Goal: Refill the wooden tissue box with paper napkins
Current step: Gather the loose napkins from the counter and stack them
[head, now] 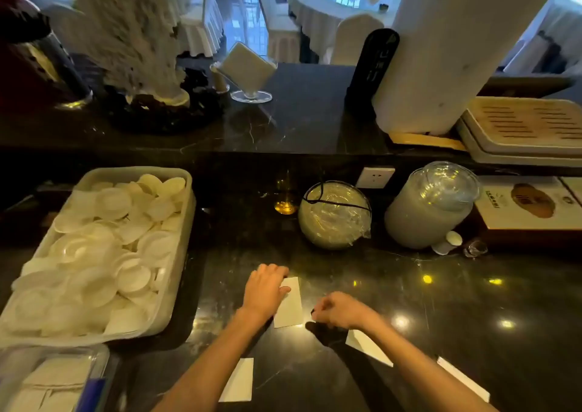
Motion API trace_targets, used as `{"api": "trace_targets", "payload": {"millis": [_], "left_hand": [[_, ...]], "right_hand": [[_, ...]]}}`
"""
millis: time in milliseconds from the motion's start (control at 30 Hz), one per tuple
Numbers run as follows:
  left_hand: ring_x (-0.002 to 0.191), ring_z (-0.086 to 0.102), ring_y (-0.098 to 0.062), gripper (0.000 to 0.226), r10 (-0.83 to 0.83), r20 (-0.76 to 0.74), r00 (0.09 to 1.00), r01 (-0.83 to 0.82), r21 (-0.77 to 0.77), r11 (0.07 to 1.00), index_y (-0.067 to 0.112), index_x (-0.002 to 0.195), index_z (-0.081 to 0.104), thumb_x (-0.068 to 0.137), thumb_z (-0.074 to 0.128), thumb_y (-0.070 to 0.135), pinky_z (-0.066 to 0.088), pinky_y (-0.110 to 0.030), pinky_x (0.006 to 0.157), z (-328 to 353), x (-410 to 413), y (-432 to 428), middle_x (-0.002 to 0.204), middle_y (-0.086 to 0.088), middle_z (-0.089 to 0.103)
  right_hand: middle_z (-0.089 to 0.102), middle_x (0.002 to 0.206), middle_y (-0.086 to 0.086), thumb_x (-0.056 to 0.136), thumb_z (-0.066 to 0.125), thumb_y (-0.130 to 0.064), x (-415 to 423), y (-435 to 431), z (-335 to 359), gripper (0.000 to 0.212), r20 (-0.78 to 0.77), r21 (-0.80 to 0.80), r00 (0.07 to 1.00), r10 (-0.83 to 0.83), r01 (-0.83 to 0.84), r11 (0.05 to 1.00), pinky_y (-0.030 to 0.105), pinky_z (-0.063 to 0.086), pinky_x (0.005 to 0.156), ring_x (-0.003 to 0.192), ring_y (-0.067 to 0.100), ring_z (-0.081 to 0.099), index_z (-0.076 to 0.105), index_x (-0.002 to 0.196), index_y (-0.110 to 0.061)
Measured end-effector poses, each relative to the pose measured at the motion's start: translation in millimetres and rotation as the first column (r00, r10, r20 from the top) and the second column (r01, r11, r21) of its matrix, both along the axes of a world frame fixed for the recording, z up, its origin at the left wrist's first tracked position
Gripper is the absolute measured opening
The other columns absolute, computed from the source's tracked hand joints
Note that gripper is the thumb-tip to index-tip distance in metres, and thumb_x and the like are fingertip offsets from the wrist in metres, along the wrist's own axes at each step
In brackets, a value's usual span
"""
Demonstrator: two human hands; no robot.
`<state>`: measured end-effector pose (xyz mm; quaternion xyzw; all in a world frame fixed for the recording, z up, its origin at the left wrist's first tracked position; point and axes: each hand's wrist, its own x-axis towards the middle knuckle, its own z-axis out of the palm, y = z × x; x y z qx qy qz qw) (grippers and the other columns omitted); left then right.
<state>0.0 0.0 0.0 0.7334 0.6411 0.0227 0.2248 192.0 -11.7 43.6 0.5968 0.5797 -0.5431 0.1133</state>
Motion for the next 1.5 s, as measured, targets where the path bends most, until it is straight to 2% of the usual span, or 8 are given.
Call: {"api": "trace_targets", "payload": {"millis": [200,400,567,833,967,1100,1200,1500], "left_hand": [[0.119,0.047,-0.027,0.048,-0.004,-0.169,0.986,-0.011,-0.088,0.996,0.02,0.131,0.048,0.089,0.064,0.037,0.039,-0.035,0.098,-19,4,1,0.131,-0.004,0.053],[0.105,0.047,-0.021,0.009,0.184,0.097,0.978,-0.163,-0.192,0.968,0.025,0.093,0.059,0.085,0.064,0.025,0.035,-0.028,0.085,-20,-3,-9,0.106,0.002,0.052],[0.071,0.055,-0.013,0.014,0.502,0.528,0.685,-0.321,-0.399,0.859,0.015,0.083,0.055,0.084,0.065,0.006,0.044,-0.024,0.06,6,-30,-25,0.077,-0.002,0.057],[0.102,0.067,-0.019,0.014,0.64,0.643,0.421,-0.479,-0.441,0.759,0.015,0.107,0.059,0.094,0.06,0.02,0.06,-0.037,0.085,57,-100,-82,0.108,-0.004,0.067],[0.097,0.068,-0.019,0.015,0.685,0.644,0.34,-0.596,-0.416,0.687,0.009,0.108,0.064,0.095,0.058,0.015,0.058,-0.024,0.07,64,-116,-127,0.104,-0.006,0.07],[0.089,0.069,-0.023,0.011,0.746,0.566,0.352,-0.676,-0.397,0.621,0.005,0.102,0.067,0.092,0.061,0.007,0.051,-0.016,0.057,43,-115,-168,0.092,-0.009,0.071],[0.082,0.063,-0.016,0.005,0.749,0.398,0.53,-0.702,-0.289,0.65,0.013,0.091,0.067,0.092,0.062,0.015,0.038,-0.016,0.058,25,-108,-190,0.081,0.001,0.064],[0.116,0.058,-0.023,0.032,0.7,0.124,0.704,-0.673,-0.201,0.712,0.021,0.126,0.058,0.094,0.059,0.024,0.05,-0.038,0.097,-7,-91,-201,0.124,-0.004,0.064]], "right_hand": [[0.054,0.067,0.002,0.089,0.066,-0.035,-24,12,-32,0.025,0.148,0.032,0.987,-0.056,0.052,0.998,0.03,0.041,0.064,0.06,0.014,0.05,0.063,0.073,-0.017],[0.064,0.103,0.002,0.082,0.074,-0.032,-34,2,-35,0.032,0.14,0.133,0.985,-0.105,0.086,0.987,0.031,0.047,0.08,0.093,0.019,0.06,0.06,0.108,-0.02],[0.064,0.099,0.004,0.086,0.07,-0.026,-37,1,-21,0.021,0.024,0.198,0.998,-0.056,0.05,0.979,0.033,0.047,0.078,0.095,0.021,0.06,0.064,0.103,-0.015],[0.071,0.1,0.016,0.087,0.066,-0.008,-89,-17,29,0.009,-0.298,0.117,0.915,-0.27,0.316,0.941,0.026,0.058,0.072,0.092,0.022,0.071,0.061,0.093,-0.012],[0.068,0.094,0.01,0.088,0.066,-0.01,-120,-54,31,0.007,-0.33,0.084,0.886,-0.326,0.372,0.924,0.025,0.06,0.071,0.091,0.021,0.069,0.063,0.093,-0.012],[0.069,0.088,0.011,0.085,0.063,-0.005,-135,-97,4,0.006,-0.291,-0.005,0.861,-0.417,0.434,0.901,0.037,0.062,0.075,0.089,0.024,0.07,0.066,0.087,-0.01],[0.072,0.081,0.004,0.074,0.062,-0.011,-136,-117,-31,0.01,-0.203,0.056,0.867,-0.455,0.475,0.878,0.048,0.061,0.077,0.08,0.021,0.07,0.068,0.076,-0.019],[0.068,0.105,0.005,0.091,0.056,-0.009,-138,-143,-63,0.021,-0.03,0.216,0.897,-0.442,0.437,0.873,0.021,0.043,0.064,0.088,0.018,0.059,0.061,0.107,-0.021]]}}
